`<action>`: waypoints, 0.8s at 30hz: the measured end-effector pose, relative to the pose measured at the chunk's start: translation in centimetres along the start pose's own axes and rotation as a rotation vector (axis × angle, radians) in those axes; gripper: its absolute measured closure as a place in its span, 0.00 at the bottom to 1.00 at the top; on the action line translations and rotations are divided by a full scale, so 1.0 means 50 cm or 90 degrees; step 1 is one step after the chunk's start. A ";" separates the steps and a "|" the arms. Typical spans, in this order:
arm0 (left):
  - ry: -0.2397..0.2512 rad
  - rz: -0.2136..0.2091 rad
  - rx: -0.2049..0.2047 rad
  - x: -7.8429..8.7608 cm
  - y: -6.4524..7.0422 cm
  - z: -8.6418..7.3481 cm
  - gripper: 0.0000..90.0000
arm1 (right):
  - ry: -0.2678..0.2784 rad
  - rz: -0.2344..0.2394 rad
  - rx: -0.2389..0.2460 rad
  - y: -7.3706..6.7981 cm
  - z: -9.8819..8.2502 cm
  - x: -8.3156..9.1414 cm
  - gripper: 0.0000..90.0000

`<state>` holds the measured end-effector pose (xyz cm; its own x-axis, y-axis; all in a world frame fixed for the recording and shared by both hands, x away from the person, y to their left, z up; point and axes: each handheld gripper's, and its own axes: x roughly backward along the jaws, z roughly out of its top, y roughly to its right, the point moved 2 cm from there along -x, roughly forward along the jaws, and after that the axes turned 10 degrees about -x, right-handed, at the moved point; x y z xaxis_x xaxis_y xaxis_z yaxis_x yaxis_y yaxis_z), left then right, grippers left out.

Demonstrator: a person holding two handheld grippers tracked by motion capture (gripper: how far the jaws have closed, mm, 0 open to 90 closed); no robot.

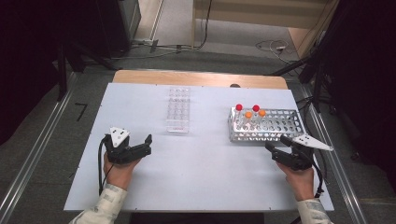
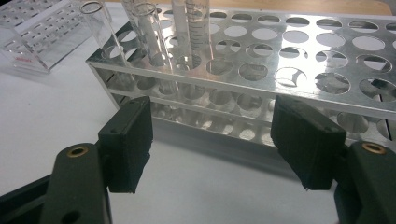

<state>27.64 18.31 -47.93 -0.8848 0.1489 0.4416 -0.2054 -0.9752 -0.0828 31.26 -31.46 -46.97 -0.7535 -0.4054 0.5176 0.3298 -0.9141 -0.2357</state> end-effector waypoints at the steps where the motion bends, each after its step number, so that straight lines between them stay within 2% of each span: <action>1: 0.004 -0.001 -0.002 0.000 -0.001 0.001 0.05 | -0.001 0.000 0.001 -0.002 0.000 -0.001 0.33; 7: 0.001 0.001 0.000 -0.003 -0.001 0.000 0.05 | 0.016 0.004 0.011 -0.012 0.006 -0.006 0.36; 24: 0.009 0.000 -0.006 -0.003 0.007 0.002 0.05 | 0.026 0.020 0.030 -0.041 0.020 -0.025 0.41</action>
<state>27.74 17.92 -47.92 -0.8906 0.1508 0.4291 -0.2092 -0.9735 -0.0922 32.12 -29.09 -46.31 -0.7644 -0.4339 0.4768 0.3789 -0.9008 -0.2122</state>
